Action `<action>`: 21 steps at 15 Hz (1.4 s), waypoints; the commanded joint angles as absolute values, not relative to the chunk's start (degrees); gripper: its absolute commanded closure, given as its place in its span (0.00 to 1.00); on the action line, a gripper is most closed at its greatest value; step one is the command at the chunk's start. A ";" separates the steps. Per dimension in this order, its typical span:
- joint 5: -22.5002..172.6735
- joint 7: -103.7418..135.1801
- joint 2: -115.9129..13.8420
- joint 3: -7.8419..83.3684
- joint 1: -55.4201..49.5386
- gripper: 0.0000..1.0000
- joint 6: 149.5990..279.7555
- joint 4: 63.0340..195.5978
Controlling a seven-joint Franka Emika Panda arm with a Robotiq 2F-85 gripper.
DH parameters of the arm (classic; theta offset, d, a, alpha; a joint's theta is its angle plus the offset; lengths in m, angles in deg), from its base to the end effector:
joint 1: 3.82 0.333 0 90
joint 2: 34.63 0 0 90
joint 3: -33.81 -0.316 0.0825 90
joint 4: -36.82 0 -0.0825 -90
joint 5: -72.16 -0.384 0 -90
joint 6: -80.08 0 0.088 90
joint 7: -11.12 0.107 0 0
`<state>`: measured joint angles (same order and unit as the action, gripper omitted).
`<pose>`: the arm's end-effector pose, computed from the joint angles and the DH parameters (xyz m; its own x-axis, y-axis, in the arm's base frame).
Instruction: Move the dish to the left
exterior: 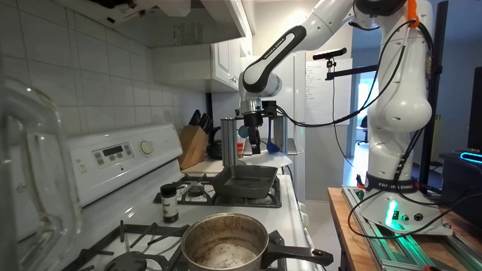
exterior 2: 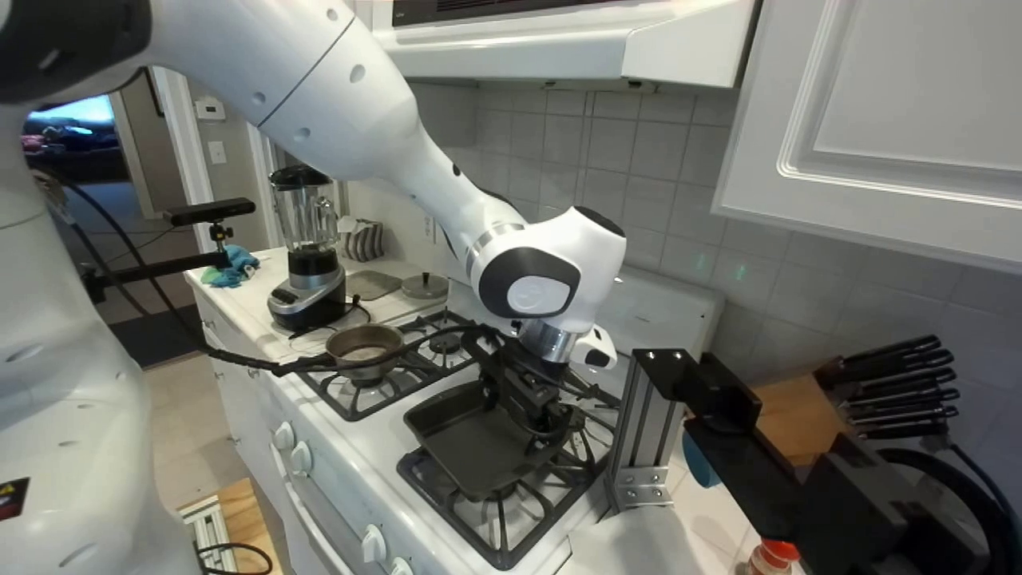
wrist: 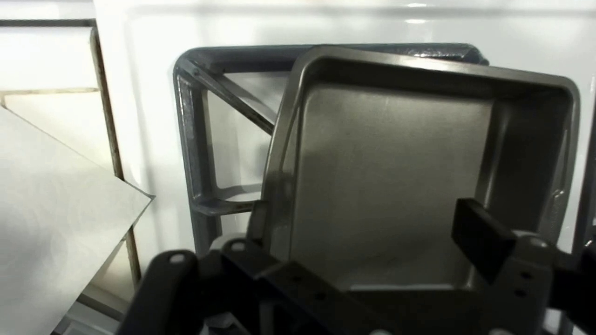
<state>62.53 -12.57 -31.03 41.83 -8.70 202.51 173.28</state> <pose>0.4575 -0.0972 0.3319 0.9881 0.0972 -0.1194 0.0725 -0.9780 -0.1956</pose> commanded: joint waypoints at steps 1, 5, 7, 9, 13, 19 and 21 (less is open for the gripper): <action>57.95 -17.90 -32.43 43.00 -10.01 0.00 208.26 175.99; 51.11 -23.78 -34.14 43.60 -10.92 0.00 212.55 177.86; 48.74 -26.57 -34.97 43.48 -11.34 0.00 213.65 178.13; 46.62 -28.71 -35.65 43.34 -11.73 0.00 214.21 178.18; 44.06 -31.39 -37.02 43.06 -12.23 0.00 214.75 177.87; 42.32 -32.46 -38.98 42.70 -12.96 0.03 216.20 177.62; 41.77 -32.61 -39.37 42.49 -13.06 0.08 216.35 177.53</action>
